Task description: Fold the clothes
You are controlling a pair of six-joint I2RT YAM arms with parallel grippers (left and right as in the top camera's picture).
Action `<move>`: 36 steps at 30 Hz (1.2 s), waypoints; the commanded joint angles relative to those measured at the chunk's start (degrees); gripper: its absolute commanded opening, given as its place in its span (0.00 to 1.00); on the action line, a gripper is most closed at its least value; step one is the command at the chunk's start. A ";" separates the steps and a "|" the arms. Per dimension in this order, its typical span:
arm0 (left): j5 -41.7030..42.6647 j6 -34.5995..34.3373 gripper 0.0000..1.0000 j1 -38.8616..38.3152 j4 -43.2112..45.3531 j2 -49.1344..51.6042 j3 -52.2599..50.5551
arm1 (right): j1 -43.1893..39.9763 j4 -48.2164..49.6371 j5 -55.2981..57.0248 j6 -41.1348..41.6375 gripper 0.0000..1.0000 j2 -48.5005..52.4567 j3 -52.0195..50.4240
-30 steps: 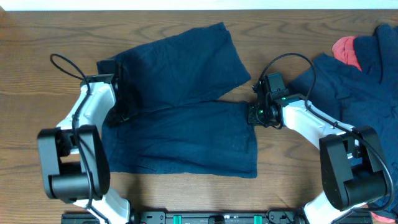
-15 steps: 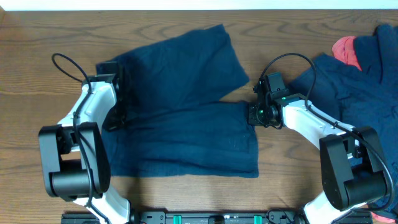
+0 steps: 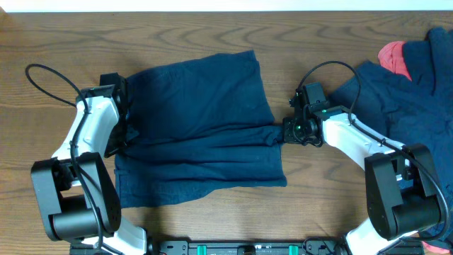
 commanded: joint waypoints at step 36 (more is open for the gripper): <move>38.25 20.57 0.68 0.24 11.10 -0.31 -1.31 | -19.43 -14.16 16.68 4.81 0.17 -8.41 -2.73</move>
